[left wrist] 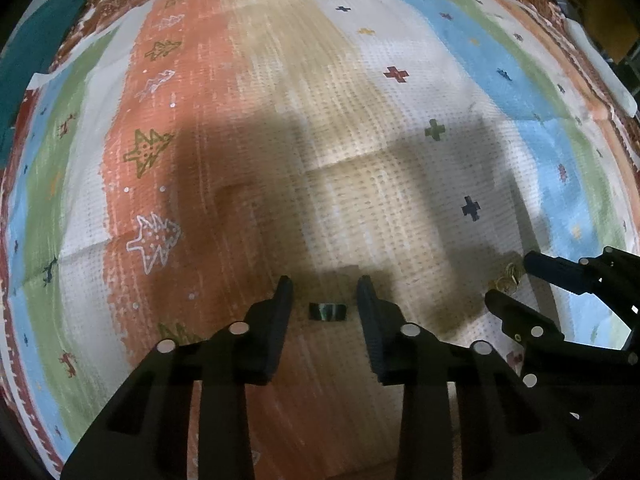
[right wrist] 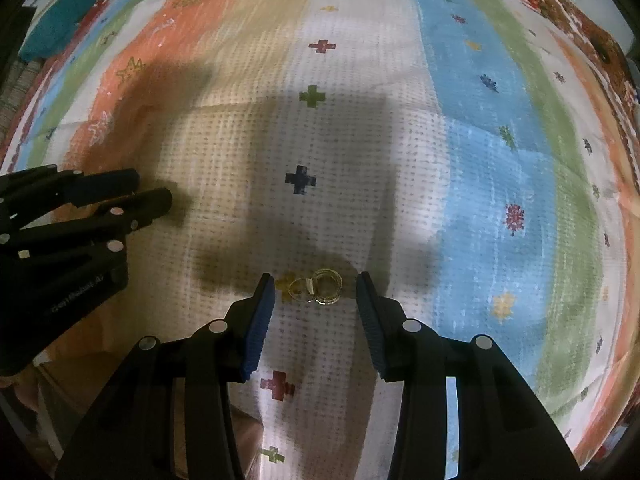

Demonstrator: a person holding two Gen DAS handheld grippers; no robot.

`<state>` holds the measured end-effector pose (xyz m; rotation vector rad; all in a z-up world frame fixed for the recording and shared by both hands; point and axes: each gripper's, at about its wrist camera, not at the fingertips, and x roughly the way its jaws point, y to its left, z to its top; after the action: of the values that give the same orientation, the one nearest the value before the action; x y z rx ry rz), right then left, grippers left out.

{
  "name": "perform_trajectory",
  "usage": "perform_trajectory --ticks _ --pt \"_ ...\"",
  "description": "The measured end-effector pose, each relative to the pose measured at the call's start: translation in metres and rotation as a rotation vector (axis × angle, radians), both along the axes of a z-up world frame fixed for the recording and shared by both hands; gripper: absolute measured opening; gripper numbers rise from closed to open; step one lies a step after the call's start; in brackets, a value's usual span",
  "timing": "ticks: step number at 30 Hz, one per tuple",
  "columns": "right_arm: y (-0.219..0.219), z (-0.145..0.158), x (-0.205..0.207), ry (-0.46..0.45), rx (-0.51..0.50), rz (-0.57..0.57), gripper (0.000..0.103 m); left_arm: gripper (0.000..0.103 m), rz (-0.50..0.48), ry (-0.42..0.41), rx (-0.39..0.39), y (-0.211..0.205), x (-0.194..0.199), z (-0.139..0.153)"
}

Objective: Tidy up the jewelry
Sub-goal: 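Close left tool on grey metal piece while right tool closes on gold charm, then carry both small pieces over the silver tin and open both tools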

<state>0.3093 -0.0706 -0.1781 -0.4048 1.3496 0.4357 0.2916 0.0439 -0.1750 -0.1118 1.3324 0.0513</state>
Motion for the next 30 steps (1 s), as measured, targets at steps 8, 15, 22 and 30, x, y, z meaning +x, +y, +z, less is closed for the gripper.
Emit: perform_trajectory --ticks 8,15,22,30 --pt "-0.008 -0.003 0.004 -0.012 0.001 -0.002 0.016 0.018 0.003 0.001 0.003 -0.001 0.0 -0.001" --pt "-0.014 0.001 0.001 -0.02 0.012 0.001 0.013 0.018 0.029 -0.004 -0.002 0.002 -0.005 0.003" --pt "-0.018 0.016 -0.007 -0.035 0.048 0.011 0.013 0.018 0.054 -0.03 -0.018 0.014 -0.018 0.017" --pt "-0.016 0.038 -0.02 -0.082 0.079 0.036 0.013 0.018 0.075 -0.043 -0.016 0.021 -0.035 0.026"
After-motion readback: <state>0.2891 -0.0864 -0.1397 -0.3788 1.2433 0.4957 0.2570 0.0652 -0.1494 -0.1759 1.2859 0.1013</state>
